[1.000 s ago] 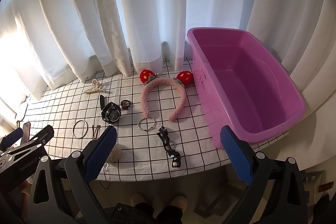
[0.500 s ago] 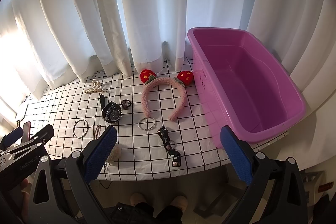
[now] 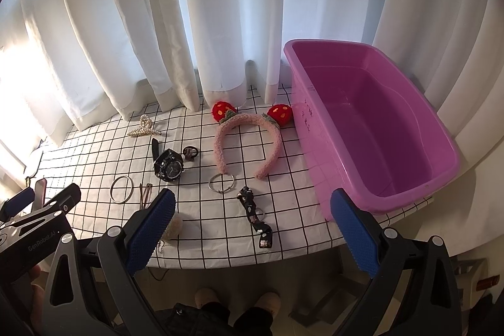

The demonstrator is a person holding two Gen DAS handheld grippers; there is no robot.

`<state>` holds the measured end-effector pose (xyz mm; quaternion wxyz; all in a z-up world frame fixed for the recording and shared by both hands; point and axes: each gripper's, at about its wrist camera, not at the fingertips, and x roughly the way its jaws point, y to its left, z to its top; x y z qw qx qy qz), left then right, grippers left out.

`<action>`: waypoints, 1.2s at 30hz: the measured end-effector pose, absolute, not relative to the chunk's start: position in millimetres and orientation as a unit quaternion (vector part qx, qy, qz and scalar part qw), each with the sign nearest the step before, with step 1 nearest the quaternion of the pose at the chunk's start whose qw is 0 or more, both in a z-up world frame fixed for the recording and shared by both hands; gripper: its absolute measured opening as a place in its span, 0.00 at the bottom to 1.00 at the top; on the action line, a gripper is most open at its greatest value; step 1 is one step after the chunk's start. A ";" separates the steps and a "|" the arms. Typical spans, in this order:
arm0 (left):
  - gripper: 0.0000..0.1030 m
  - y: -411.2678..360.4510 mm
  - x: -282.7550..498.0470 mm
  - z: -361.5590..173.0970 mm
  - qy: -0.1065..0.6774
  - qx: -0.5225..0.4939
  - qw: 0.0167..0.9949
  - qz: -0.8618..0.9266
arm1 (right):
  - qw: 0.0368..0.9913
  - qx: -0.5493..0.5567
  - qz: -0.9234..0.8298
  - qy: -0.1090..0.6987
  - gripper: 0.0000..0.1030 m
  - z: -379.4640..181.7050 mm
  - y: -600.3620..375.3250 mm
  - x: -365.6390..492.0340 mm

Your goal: Organize jewelry

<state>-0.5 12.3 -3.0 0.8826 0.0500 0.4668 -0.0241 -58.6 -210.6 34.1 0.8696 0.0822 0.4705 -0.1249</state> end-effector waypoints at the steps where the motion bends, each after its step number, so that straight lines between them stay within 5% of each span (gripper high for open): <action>1: 0.94 14.2 -0.8 -5.4 0.468 0.050 0.882 -0.023 | 0.869 0.079 -0.119 0.474 0.92 31.4 -209.3 -58.2; 18: 0.94 60.3 -5.8 -120.1 0.514 0.025 0.857 0.013 | 0.843 0.080 -0.058 0.529 0.91 -92.1 -224.5 -56.0; 36: 0.95 -10.7 19.5 -200.1 0.497 0.021 0.866 -0.040 | 0.841 0.025 -0.056 0.537 0.91 -195.1 -242.1 -2.3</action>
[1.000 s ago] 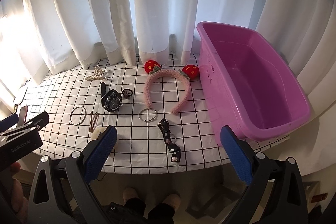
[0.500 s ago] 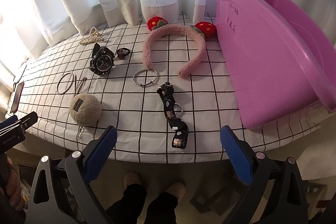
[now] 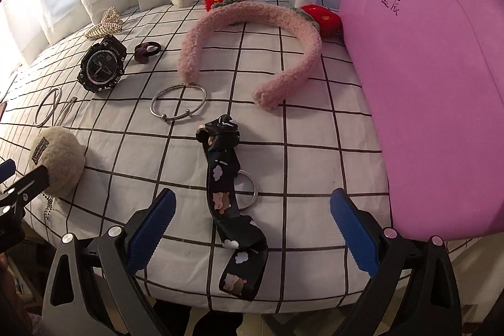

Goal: Organize jewelry
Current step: 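Grasp the beige pom-pom keychain with the left tool while the right tool grasps the black scrunchie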

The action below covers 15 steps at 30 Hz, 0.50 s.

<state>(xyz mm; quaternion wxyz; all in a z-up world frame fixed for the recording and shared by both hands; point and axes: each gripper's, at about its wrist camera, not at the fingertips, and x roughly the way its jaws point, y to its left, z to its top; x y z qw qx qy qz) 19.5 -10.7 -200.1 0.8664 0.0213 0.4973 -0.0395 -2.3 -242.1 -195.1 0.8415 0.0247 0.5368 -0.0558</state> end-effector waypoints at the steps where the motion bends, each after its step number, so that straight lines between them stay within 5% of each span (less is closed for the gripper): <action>1: 0.95 -12.4 19.7 -201.0 0.494 0.021 0.868 -0.040 | 0.842 0.022 -0.057 0.536 0.91 -197.4 -243.1 -0.6; 15: 0.95 -32.7 34.3 -220.5 0.511 -0.002 0.857 -0.067 | 0.856 0.037 -0.045 0.514 0.92 -209.9 -252.3 2.2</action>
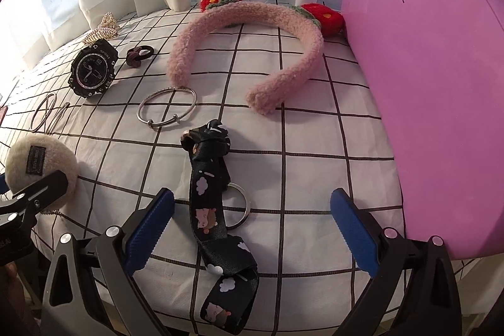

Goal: Organize jewelry
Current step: 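Grasp the beige pom-pom keychain with the left tool while the right tool grasps the black scrunchie, then carry both held items over the pink tub and open both tools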

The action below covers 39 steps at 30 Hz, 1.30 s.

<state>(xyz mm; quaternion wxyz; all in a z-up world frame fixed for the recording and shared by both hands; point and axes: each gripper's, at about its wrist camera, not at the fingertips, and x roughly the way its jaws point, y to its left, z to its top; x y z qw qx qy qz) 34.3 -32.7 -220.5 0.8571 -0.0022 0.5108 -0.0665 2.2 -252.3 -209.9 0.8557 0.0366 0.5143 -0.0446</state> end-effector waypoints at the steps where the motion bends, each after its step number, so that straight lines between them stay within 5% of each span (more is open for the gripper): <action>1: 0.95 -32.1 36.5 -224.1 0.517 -0.005 0.854 -0.065 | 0.857 0.037 -0.045 0.512 0.92 -210.2 -252.1 3.3; 11: 0.93 -37.1 18.0 -232.0 0.497 0.036 0.865 -0.055 | 0.869 0.039 -0.055 0.491 0.91 -210.9 -250.3 -2.9; 13: 0.88 -36.1 11.9 -230.6 0.490 0.038 0.869 -0.058 | 0.868 0.039 -0.049 0.493 0.91 -210.1 -250.0 -2.5; 16: 0.66 -37.3 3.3 -225.9 0.478 0.044 0.874 -0.068 | 0.869 0.035 -0.047 0.492 0.89 -209.0 -247.9 -2.8; 18: 0.57 -38.9 -1.6 -223.8 0.475 0.047 0.876 -0.071 | 0.872 0.034 -0.038 0.487 0.77 -206.3 -244.8 -5.5; 20: 0.54 -38.1 -4.7 -223.4 0.474 0.045 0.877 -0.073 | 0.876 0.023 -0.023 0.481 0.50 -202.3 -236.3 -6.4; 23: 0.49 -34.6 -6.5 -222.7 0.472 0.047 0.877 -0.078 | 0.878 0.000 -0.011 0.479 0.24 -199.1 -223.1 -5.5; 39: 0.48 -7.0 -1.6 -181.9 0.458 0.033 0.883 -0.098 | 0.883 0.062 -0.012 0.465 0.19 -169.2 -228.2 -12.4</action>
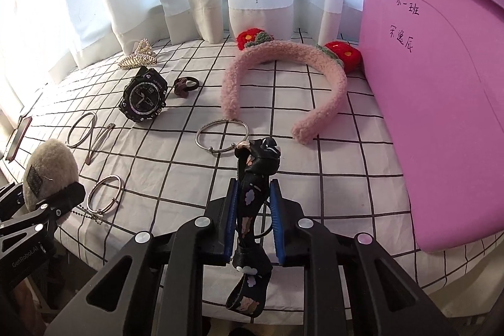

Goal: Organize jewelry
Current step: 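Carry both held items over the pink tub and open both tools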

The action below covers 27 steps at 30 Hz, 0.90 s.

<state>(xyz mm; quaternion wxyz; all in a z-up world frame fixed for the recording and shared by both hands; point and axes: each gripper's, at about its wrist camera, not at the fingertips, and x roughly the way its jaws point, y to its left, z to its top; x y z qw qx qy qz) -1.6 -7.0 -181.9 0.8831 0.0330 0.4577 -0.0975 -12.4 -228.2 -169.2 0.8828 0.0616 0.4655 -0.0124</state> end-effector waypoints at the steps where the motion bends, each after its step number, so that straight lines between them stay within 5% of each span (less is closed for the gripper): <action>1: 0.48 -4.8 -0.7 -176.2 0.455 0.032 0.884 -0.099 | 0.884 0.065 -0.013 0.463 0.19 -165.3 -228.0 -13.3; 17: 0.48 25.2 17.4 -61.5 0.389 0.050 0.904 -0.169 | 0.913 0.102 -0.020 0.395 0.19 -53.8 -196.7 -24.5; 27: 0.48 -28.6 30.6 -10.0 0.344 0.072 0.888 -0.298 | 0.930 0.138 -0.103 0.326 0.19 16.7 -227.8 -41.4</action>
